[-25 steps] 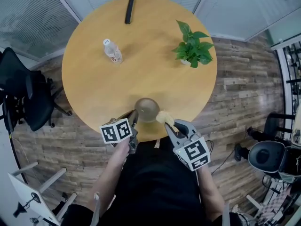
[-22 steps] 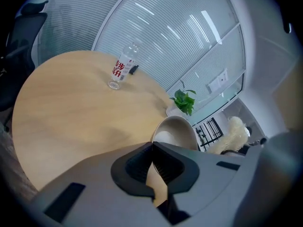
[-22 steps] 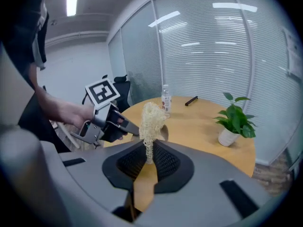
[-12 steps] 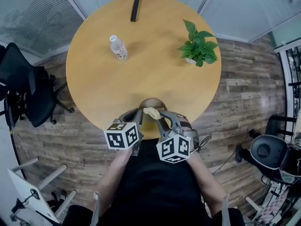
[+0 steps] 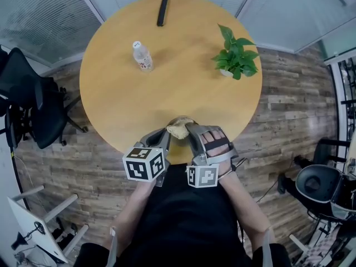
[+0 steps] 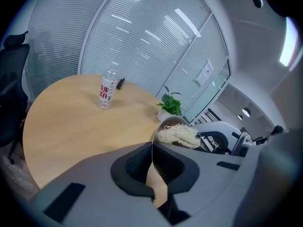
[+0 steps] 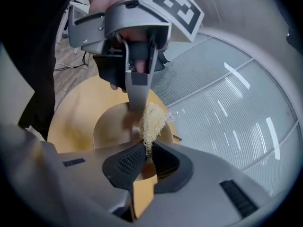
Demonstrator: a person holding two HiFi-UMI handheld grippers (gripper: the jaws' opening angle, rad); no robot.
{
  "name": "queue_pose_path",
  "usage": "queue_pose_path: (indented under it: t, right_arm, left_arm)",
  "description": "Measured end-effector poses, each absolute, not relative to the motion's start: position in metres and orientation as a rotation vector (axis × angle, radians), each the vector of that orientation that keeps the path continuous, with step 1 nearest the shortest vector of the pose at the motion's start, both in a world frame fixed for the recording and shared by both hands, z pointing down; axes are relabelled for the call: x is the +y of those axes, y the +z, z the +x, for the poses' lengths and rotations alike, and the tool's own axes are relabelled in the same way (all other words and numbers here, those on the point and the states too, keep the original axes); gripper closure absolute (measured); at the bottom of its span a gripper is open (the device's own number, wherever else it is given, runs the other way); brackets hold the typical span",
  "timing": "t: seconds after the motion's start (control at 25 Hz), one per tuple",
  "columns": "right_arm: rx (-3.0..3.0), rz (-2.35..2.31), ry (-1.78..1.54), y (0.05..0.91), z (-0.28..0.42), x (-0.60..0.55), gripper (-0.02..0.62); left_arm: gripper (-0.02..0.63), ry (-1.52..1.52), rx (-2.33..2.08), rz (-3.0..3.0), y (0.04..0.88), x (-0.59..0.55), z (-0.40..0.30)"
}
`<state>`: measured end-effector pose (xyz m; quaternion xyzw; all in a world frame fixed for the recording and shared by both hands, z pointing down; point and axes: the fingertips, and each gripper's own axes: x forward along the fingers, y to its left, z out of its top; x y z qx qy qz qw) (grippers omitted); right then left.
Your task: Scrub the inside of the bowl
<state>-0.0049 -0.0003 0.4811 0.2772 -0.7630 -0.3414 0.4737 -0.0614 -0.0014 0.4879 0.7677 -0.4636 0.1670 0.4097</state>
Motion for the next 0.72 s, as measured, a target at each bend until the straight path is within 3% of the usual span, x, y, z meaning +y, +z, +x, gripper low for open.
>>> queue_pose_path:
  t: [0.44, 0.72]
  right_arm:
    - [-1.95, 0.755, -0.612, 0.484, -0.003, 0.004, 0.555]
    - [-2.076, 0.766, -0.257, 0.494, -0.008, 0.019, 0.555]
  left_arm:
    - [0.588, 0.352, -1.227, 1.977, 0.469, -0.004, -0.065]
    - [0.588, 0.354, -1.246, 2.02, 0.461, -0.008, -0.064]
